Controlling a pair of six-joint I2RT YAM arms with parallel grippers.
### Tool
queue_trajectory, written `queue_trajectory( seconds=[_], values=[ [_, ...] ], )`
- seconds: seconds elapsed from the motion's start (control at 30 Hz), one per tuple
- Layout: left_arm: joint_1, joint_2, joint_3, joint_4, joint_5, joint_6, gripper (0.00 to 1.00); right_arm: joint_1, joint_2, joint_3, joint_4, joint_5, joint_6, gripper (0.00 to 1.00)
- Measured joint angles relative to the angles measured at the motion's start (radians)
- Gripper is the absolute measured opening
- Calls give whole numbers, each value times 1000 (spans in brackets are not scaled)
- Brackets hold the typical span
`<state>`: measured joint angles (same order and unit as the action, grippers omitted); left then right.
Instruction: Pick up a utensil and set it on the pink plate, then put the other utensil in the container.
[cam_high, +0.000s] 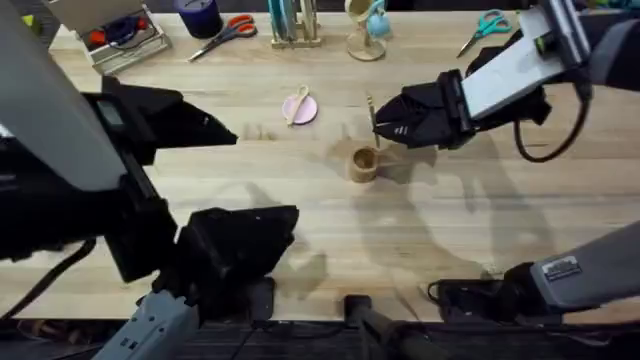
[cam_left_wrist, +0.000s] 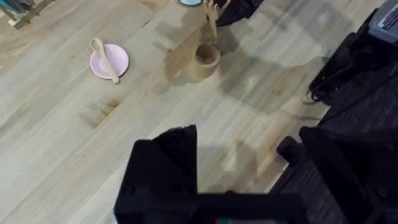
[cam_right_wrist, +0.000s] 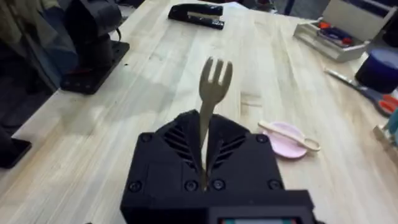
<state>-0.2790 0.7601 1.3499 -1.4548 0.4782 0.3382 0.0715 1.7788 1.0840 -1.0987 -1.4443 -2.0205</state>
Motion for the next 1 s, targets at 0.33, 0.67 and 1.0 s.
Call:
queue_trajectory(
  seconds=[0.33,0.67,1.0],
  values=[
    [0,0,0,0,0,0,993,2,113,0,54,-16,-7,34],
    [0,0,0,0,0,0,993,5,115,0,68,-21,-14,33],
    [0,0,0,0,0,0,993,39,170,-1,110,-23,-15,33]
  ],
)
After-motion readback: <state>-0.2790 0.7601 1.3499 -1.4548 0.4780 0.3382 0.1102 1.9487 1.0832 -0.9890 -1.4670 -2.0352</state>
